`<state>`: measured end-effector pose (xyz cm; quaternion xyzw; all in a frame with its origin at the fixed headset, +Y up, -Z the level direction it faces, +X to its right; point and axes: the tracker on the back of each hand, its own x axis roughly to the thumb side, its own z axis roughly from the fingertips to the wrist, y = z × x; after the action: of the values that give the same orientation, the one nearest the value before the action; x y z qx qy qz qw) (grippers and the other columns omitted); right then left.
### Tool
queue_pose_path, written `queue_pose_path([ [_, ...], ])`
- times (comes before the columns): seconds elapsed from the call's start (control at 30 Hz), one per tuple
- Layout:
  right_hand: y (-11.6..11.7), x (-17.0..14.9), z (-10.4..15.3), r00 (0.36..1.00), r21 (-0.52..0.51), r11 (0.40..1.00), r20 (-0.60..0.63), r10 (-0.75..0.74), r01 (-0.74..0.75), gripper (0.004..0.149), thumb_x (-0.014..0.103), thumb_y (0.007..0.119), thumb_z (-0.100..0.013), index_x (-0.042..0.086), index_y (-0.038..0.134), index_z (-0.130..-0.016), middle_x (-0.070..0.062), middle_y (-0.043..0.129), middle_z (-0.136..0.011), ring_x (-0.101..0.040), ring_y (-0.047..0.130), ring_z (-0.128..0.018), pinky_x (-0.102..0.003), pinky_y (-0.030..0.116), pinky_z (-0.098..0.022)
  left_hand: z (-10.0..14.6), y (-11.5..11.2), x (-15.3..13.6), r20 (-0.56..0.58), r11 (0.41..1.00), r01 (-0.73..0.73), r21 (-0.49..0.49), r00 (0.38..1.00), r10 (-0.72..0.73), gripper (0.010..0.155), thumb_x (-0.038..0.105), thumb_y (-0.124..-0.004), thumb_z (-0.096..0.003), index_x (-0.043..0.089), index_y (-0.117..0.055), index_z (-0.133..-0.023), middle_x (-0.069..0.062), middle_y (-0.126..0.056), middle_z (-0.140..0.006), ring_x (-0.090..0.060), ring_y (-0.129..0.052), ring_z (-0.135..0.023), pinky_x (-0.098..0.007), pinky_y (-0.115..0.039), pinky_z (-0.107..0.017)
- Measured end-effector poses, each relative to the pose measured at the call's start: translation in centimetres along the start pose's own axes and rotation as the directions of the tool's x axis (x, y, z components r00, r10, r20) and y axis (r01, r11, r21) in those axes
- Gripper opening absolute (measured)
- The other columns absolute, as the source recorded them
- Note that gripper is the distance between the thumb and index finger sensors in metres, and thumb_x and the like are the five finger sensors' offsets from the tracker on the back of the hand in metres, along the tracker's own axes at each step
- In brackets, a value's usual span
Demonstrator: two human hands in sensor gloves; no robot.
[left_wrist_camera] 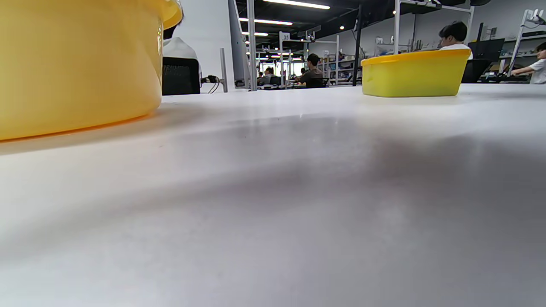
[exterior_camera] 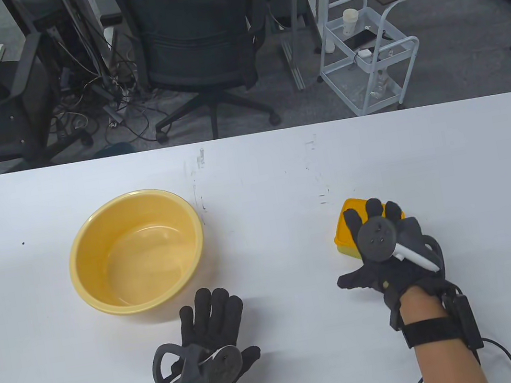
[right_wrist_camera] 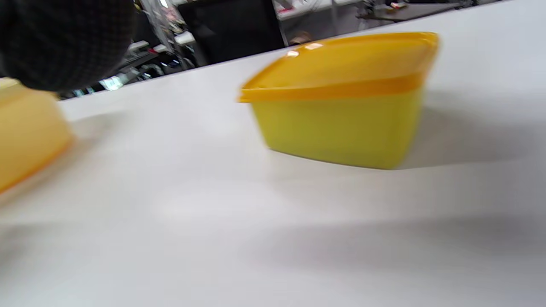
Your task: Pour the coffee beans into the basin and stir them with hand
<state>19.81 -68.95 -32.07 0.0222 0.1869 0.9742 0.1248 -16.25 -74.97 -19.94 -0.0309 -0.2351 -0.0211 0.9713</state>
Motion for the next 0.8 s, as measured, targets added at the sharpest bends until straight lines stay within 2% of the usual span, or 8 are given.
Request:
queue_pose_path([
  [0.17,0.3,-3.3,-4.6,0.986,0.127,0.98,-0.083,-0.143,0.153,0.114,0.064,0.082,-0.029,0.039,-0.012,-0.089,-0.011,-0.028,-0.091,-0.049,-0.029,-0.082,-0.077,-0.005,-0.051,-0.3,-0.3,-0.3,-0.02,1.0,-0.006,-0.014,1.0,0.006,0.092,0.074,-0.05,-0.0495,0.019,-0.01,-0.111,-0.02,-0.013,-0.119,-0.051,-0.016,-0.111,-0.067,-0.029,-0.076],
  [0.3,0.4,-4.0,-6.8,0.995,0.177,0.983,-0.1,-0.031,0.048,0.114,0.065,0.081,-0.027,0.039,-0.01,-0.089,-0.012,-0.025,-0.093,-0.05,-0.024,-0.085,-0.078,-0.001,-0.053,-0.2,-0.3,-0.5,-0.029,1.0,-0.008,-0.009,1.0,0.007,0.091,0.073,-0.05,-0.0497,0.019,-0.011,-0.112,-0.02,-0.013,-0.119,-0.051,-0.014,-0.109,-0.066,-0.028,-0.076],
  [0.37,1.0,-4.4,-7.7,0.994,0.23,0.969,-0.086,-0.07,0.088,0.114,0.064,0.082,-0.026,0.038,-0.011,-0.088,-0.012,-0.022,-0.094,-0.05,-0.021,-0.087,-0.078,0.002,-0.054,-0.3,-0.3,-0.4,-0.028,1.0,-0.006,-0.009,1.0,0.006,0.09,0.073,-0.05,-0.05,0.019,-0.012,-0.112,-0.02,-0.013,-0.119,-0.051,-0.013,-0.109,-0.066,-0.026,-0.076],
  [0.43,1.8,-4.7,-8.2,0.996,0.253,0.966,-0.081,-0.028,0.047,0.117,0.064,0.083,-0.026,0.037,-0.015,-0.085,-0.01,-0.024,-0.093,-0.049,-0.023,-0.086,-0.08,0.006,-0.055,-0.3,-0.4,-0.4,-0.025,1.0,-0.008,-0.016,1.0,0.007,0.09,0.072,-0.051,-0.05,0.02,-0.013,-0.112,-0.02,-0.013,-0.119,-0.051,-0.014,-0.109,-0.066,-0.027,-0.076],
  [0.53,1.9,-5.2,-8.2,0.998,0.221,0.973,-0.033,-0.054,0.06,0.116,0.067,0.082,-0.028,0.037,-0.013,-0.087,-0.013,-0.024,-0.096,-0.053,-0.014,-0.089,-0.081,0.024,-0.06,-0.3,-0.4,-0.3,-0.013,1.0,-0.015,-0.006,1.0,0.015,0.089,0.072,-0.051,-0.0503,0.021,-0.014,-0.113,-0.02,-0.014,-0.119,-0.051,-0.013,-0.109,-0.065,-0.025,-0.077],
  [0.6,2.1,-5.5,-8.1,0.997,0.188,0.98,-0.001,-0.072,0.071,0.116,0.067,0.083,-0.03,0.038,-0.011,-0.091,-0.015,-0.023,-0.098,-0.055,-0.007,-0.089,-0.076,0.038,-0.063,-0.3,-0.2,-0.1,-0.001,1.0,-0.008,0.019,1.0,0.008,0.087,0.071,-0.051,-0.0505,0.022,-0.015,-0.113,-0.019,-0.013,-0.119,-0.05,-0.012,-0.109,-0.064,-0.024,-0.077],
  [0.7,2.3,-5.7,-7.8,0.995,0.057,0.996,0.065,-0.074,0.07,0.111,0.069,0.084,-0.03,0.038,0.0,-0.097,-0.021,-0.013,-0.103,-0.059,0.007,-0.09,-0.066,0.051,-0.062,-0.3,-0.2,0.1,0.008,0.999,-0.006,0.032,1.0,0.005,0.086,0.071,-0.051,-0.0507,0.023,-0.016,-0.113,-0.018,-0.014,-0.119,-0.05,-0.012,-0.11,-0.063,-0.023,-0.077],
  [0.8,2.4,-5.5,-7.4,0.992,-0.079,0.992,0.08,-0.096,0.102,0.112,0.067,0.085,-0.029,0.035,0.005,-0.1,-0.029,-0.001,-0.104,-0.065,0.018,-0.089,-0.069,0.054,-0.056,-0.3,-0.1,0.1,0.008,0.999,-0.001,0.053,1.0,0.001,0.086,0.07,-0.051,-0.0509,0.023,-0.017,-0.114,-0.017,-0.014,-0.12,-0.049,-0.012,-0.11,-0.063,-0.022,-0.078],
])
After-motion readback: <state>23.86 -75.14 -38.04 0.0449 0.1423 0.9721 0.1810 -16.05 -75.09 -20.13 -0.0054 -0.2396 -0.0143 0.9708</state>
